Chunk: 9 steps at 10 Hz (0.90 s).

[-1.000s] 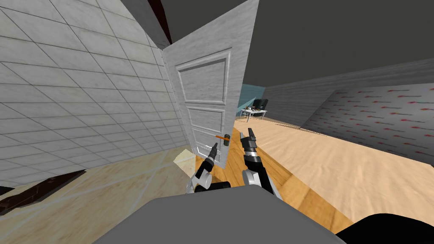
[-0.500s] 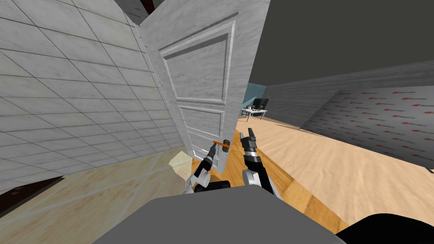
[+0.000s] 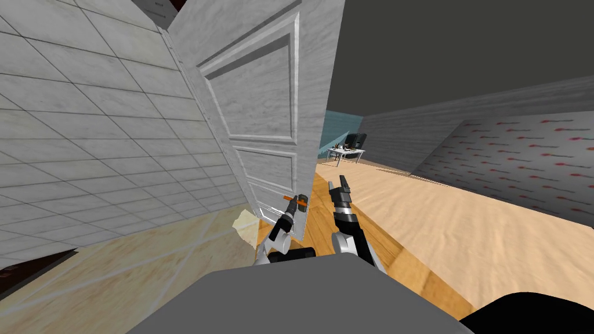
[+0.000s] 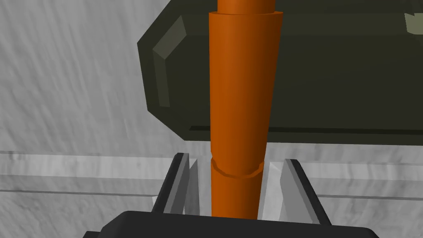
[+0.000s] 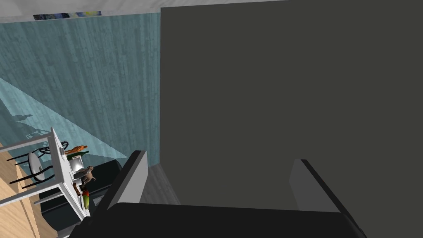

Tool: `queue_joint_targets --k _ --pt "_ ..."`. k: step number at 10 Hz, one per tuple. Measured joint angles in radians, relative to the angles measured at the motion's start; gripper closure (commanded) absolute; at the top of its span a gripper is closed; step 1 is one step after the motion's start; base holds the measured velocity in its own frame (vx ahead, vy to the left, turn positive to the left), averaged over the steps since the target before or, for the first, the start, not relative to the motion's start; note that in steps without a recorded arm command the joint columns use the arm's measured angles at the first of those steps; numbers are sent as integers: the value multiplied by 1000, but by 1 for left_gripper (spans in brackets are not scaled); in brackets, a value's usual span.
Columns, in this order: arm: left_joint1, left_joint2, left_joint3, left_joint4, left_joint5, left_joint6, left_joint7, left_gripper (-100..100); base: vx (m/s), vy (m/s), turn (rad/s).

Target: Push the door open

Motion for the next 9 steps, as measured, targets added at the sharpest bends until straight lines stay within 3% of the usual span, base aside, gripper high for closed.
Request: queue_joint_targets --k 5,8,9 --pt "2 0 -4 2 0 3 1 100 11 -11 5" --pt "7 40 18 4 2 4 0 100 122 -170 90" --pt "4 43 32 -2 3 8 -2 100 91 -165 70"
